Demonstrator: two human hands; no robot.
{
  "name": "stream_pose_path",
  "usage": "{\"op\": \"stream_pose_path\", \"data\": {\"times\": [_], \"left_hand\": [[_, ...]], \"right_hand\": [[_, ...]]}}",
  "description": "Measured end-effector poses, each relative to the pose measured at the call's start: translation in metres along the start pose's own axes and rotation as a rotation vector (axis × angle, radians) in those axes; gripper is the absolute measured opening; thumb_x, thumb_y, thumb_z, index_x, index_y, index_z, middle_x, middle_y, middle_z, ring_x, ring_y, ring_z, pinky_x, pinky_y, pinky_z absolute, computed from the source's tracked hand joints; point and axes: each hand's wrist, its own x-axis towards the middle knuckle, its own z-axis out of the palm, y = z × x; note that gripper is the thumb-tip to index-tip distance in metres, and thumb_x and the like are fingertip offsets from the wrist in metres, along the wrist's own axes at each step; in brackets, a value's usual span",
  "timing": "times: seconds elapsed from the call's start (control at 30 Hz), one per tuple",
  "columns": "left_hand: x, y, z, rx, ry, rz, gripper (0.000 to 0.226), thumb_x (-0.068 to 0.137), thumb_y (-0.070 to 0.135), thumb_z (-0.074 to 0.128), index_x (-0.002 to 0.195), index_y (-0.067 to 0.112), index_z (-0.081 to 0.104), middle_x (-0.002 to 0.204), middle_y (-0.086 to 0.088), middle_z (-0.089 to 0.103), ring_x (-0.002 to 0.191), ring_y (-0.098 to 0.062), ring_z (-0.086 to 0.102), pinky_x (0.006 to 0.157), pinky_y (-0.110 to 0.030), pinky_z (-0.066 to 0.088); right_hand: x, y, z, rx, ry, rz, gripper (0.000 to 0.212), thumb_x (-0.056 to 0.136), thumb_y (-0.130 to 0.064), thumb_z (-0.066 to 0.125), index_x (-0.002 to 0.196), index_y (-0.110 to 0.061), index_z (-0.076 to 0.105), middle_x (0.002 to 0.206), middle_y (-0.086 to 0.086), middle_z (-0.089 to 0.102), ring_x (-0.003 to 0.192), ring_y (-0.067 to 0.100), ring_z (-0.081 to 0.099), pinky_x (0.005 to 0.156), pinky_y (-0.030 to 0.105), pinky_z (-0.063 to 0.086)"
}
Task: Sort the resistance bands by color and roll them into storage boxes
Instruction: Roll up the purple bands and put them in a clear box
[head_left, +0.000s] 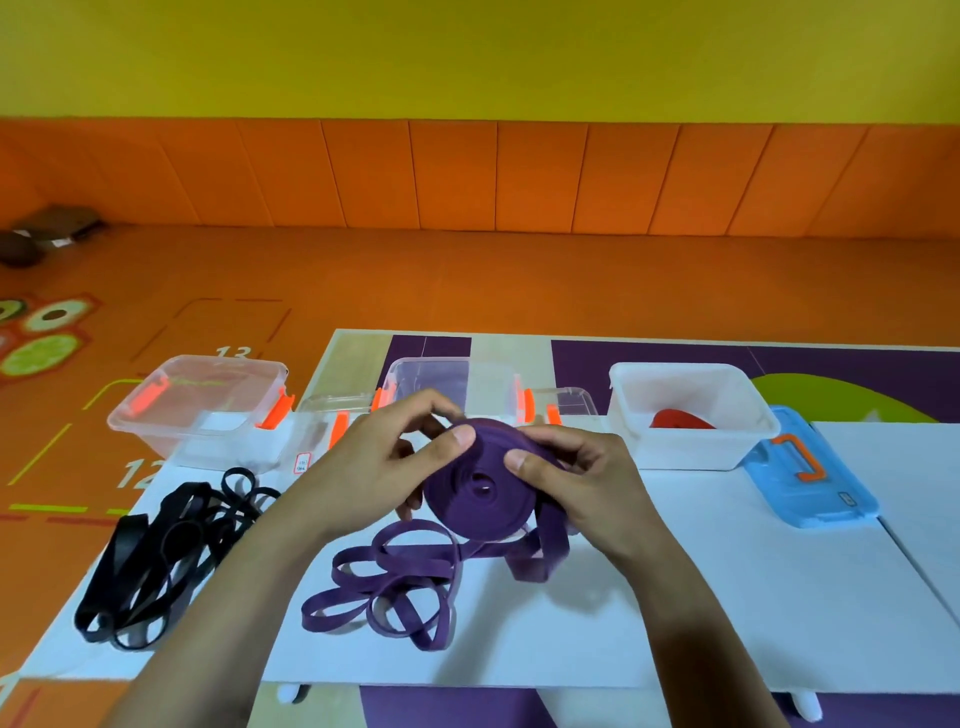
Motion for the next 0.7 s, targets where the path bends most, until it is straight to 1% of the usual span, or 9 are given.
{"op": "stream_pose_path", "data": {"times": [0.07, 0.17, 0.3, 0.37, 0.43, 0.5, 0.57, 0.63, 0.7], "left_hand": [[0.005, 0.006, -0.005, 0.029, -0.050, 0.043, 0.019, 0.096, 0.040, 0.061, 0.108, 0.025, 0.064, 0.091, -0.001, 0.066, 0.052, -0.036, 0.062, 0.048, -0.038, 0.054], [0.008, 0.010, -0.009, 0.043, -0.066, 0.047, 0.015, 0.100, 0.031, 0.060, 0.107, 0.018, 0.062, 0.092, 0.000, 0.069, 0.052, -0.036, 0.064, 0.048, -0.041, 0.056], [0.005, 0.003, -0.007, 0.030, 0.088, 0.064, 0.022, 0.096, 0.039, 0.057, 0.105, 0.019, 0.060, 0.093, 0.001, 0.069, 0.051, -0.029, 0.067, 0.051, -0.043, 0.058], [0.005, -0.002, -0.005, -0.002, 0.148, 0.079, 0.024, 0.096, 0.040, 0.055, 0.106, 0.018, 0.058, 0.093, -0.001, 0.069, 0.051, -0.029, 0.067, 0.052, -0.042, 0.058], [0.002, -0.005, -0.001, -0.052, 0.175, 0.074, 0.025, 0.097, 0.038, 0.054, 0.106, 0.015, 0.057, 0.093, -0.003, 0.069, 0.053, -0.033, 0.068, 0.053, -0.044, 0.059], [0.001, -0.010, 0.003, -0.146, 0.163, 0.030, 0.025, 0.099, 0.035, 0.053, 0.105, 0.011, 0.054, 0.091, -0.005, 0.068, 0.056, -0.039, 0.068, 0.056, -0.050, 0.061], [-0.001, -0.013, 0.003, -0.203, 0.112, -0.038, 0.019, 0.104, 0.028, 0.051, 0.103, 0.010, 0.051, 0.082, -0.006, 0.063, 0.056, -0.045, 0.067, 0.061, -0.051, 0.060], [-0.002, -0.010, -0.003, -0.120, 0.063, -0.064, 0.013, 0.105, 0.026, 0.053, 0.102, 0.014, 0.052, 0.075, -0.002, 0.061, 0.054, -0.043, 0.067, 0.062, -0.044, 0.056], [-0.003, -0.002, -0.010, -0.017, 0.004, -0.036, 0.015, 0.100, 0.036, 0.058, 0.106, 0.022, 0.058, 0.083, -0.002, 0.068, 0.051, -0.038, 0.066, 0.054, -0.042, 0.056]], "right_hand": [[0.001, -0.002, 0.001, 0.008, -0.034, 0.004, 0.020, 0.090, -0.008, 0.074, 0.110, -0.012, 0.078, 0.098, 0.005, 0.079, 0.091, 0.022, 0.076, 0.076, 0.025, 0.059], [0.003, 0.000, 0.003, 0.034, 0.016, 0.009, 0.019, 0.088, -0.010, 0.077, 0.107, -0.011, 0.079, 0.097, 0.006, 0.080, 0.090, 0.022, 0.076, 0.079, 0.026, 0.059], [0.004, 0.008, 0.001, 0.026, 0.031, 0.067, 0.014, 0.090, -0.015, 0.076, 0.103, -0.012, 0.079, 0.092, 0.009, 0.079, 0.078, 0.019, 0.074, 0.072, 0.027, 0.058], [0.001, 0.011, 0.001, 0.055, 0.035, 0.085, 0.015, 0.091, -0.016, 0.074, 0.105, -0.012, 0.078, 0.089, 0.011, 0.078, 0.072, 0.018, 0.071, 0.069, 0.029, 0.058], [0.002, 0.011, 0.000, 0.056, 0.056, 0.079, 0.016, 0.091, -0.016, 0.073, 0.106, -0.013, 0.078, 0.089, 0.010, 0.078, 0.073, 0.017, 0.071, 0.071, 0.027, 0.057], [0.004, 0.009, -0.002, 0.001, 0.071, 0.049, 0.016, 0.091, -0.014, 0.073, 0.106, -0.015, 0.079, 0.092, 0.007, 0.079, 0.079, 0.015, 0.072, 0.073, 0.023, 0.056], [0.005, 0.006, -0.005, -0.040, 0.053, 0.040, 0.016, 0.091, -0.014, 0.074, 0.106, -0.017, 0.079, 0.092, 0.003, 0.080, 0.082, 0.013, 0.073, 0.075, 0.027, 0.059], [0.004, 0.004, -0.006, -0.056, -0.008, 0.046, 0.017, 0.090, -0.015, 0.075, 0.107, -0.018, 0.079, 0.091, -0.001, 0.079, 0.082, 0.012, 0.073, 0.076, 0.030, 0.060], [0.003, 0.003, -0.005, -0.078, -0.060, 0.029, 0.016, 0.089, -0.015, 0.075, 0.105, -0.016, 0.079, 0.090, -0.003, 0.079, 0.082, 0.011, 0.073, 0.072, 0.024, 0.057]]}}
